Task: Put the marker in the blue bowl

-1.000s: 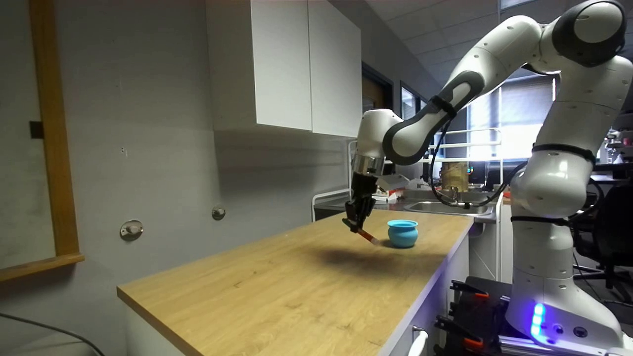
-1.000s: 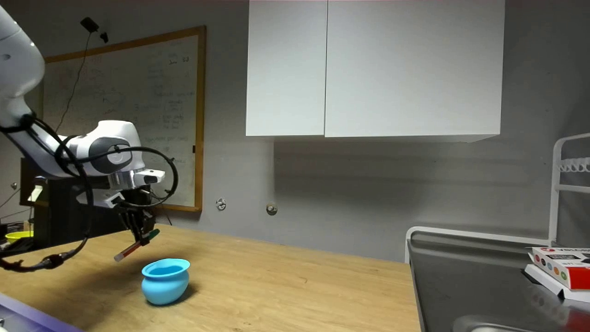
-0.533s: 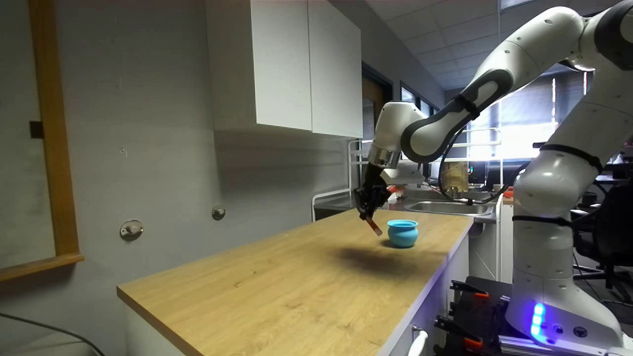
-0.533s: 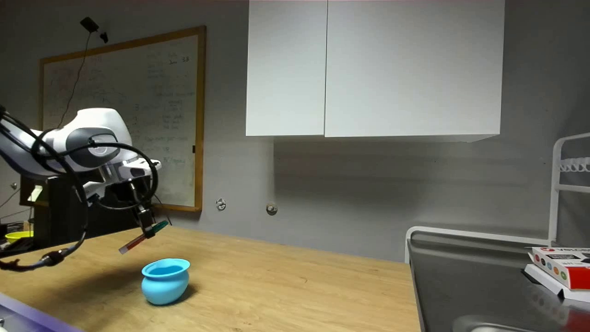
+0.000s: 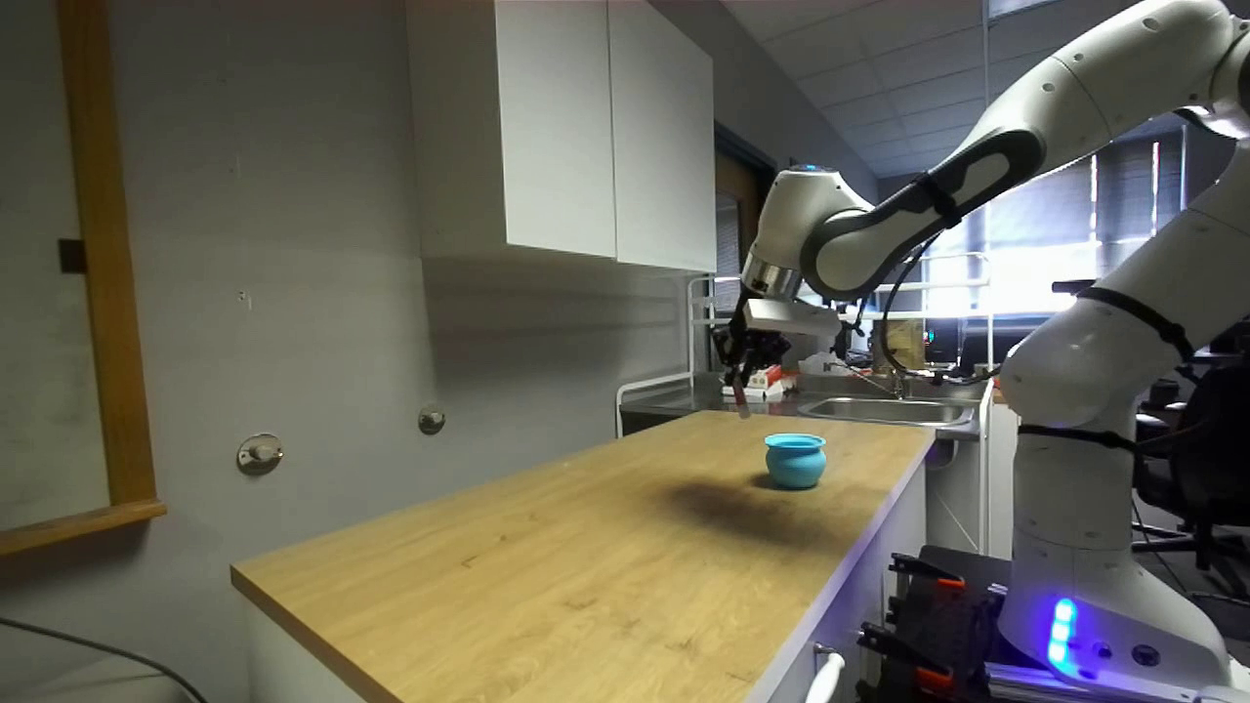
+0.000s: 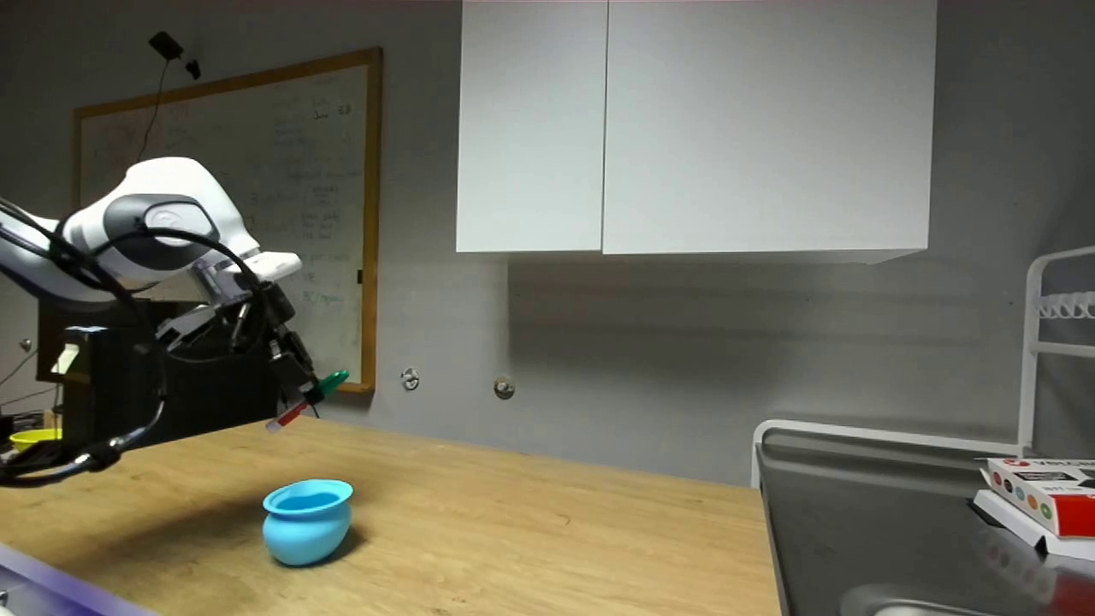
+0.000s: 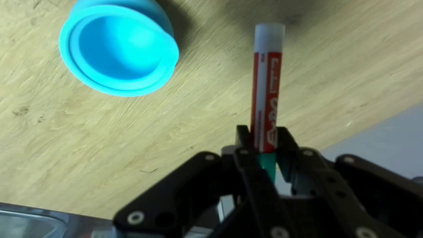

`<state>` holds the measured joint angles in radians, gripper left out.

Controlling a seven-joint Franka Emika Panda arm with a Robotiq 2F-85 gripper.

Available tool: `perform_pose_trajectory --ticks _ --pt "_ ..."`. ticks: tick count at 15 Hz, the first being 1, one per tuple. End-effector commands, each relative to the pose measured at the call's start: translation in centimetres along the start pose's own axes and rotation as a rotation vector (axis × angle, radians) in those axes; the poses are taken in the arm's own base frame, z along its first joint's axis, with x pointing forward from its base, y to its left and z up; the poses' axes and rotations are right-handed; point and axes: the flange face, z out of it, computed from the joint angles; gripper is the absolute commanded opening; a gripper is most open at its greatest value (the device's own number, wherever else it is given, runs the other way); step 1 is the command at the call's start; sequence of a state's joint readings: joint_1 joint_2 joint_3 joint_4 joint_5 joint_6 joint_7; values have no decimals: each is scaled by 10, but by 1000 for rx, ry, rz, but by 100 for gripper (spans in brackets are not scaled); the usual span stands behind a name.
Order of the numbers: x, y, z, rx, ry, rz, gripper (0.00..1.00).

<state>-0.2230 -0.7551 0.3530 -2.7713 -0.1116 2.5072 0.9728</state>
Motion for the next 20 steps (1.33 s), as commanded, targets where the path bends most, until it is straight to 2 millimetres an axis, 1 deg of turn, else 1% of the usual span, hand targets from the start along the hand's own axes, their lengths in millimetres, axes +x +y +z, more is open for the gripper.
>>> perform_pose_trajectory --ticks 1,4,8,14,20 --pt "15 20 0 -78 47 119 6" --pt "23 33 8 -143 64 198 6" --pt "26 44 18 -223 69 271 6" --pt "16 48 34 -317 63 323 6" --pt "6 49 57 -374 42 347 6"
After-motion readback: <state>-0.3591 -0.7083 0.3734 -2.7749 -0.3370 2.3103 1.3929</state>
